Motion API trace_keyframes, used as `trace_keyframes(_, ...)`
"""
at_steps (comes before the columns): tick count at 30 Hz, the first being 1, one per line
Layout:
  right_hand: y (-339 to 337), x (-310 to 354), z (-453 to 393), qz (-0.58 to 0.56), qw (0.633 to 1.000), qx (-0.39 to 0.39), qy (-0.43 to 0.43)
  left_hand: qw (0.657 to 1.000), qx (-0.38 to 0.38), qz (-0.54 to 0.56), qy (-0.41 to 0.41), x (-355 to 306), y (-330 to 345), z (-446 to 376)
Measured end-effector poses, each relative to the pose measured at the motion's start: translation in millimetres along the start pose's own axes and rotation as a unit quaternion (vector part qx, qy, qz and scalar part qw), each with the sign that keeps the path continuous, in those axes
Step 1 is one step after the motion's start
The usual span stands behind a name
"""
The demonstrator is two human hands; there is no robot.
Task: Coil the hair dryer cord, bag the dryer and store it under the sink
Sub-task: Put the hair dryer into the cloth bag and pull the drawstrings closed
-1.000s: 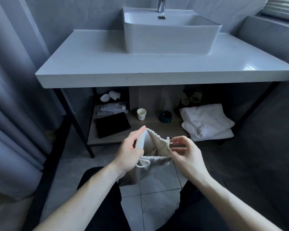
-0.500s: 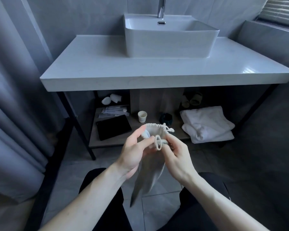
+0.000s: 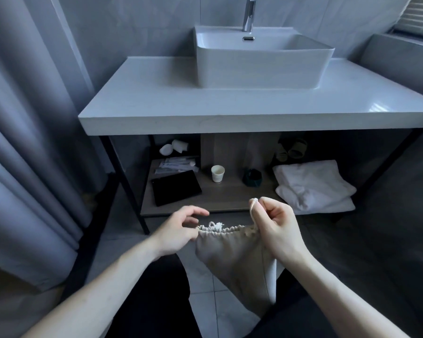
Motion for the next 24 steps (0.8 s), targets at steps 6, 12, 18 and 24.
trace_keyframes(6,-20,-6,4,-0.044,0.998,-0.037,0.022,0.986,0.154,0.063,0.002,1,35,5)
trace_keyframes(12,-37,-6,3,-0.049,0.995,-0.077,0.035,0.984,0.159,-0.053,0.069,-27,30,11)
trace_keyframes(18,-49,-1,1,-0.138,0.983,-0.108,0.053,0.991,0.086,-0.028,0.098,-51,3,22)
trace_keyframes(24,-44,45,-1,-0.263,0.958,-0.105,0.043,0.985,0.119,-0.008,0.121,-96,-15,44)
Point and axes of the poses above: each hand's wrist, its own z-axis away from the middle knuckle, its own y-axis out of the palm, x = y × z, the point moved 8 cm from there along -z, towards the middle knuckle, and after that the axes turned 4 degrees about y, right-handed, at the moved point
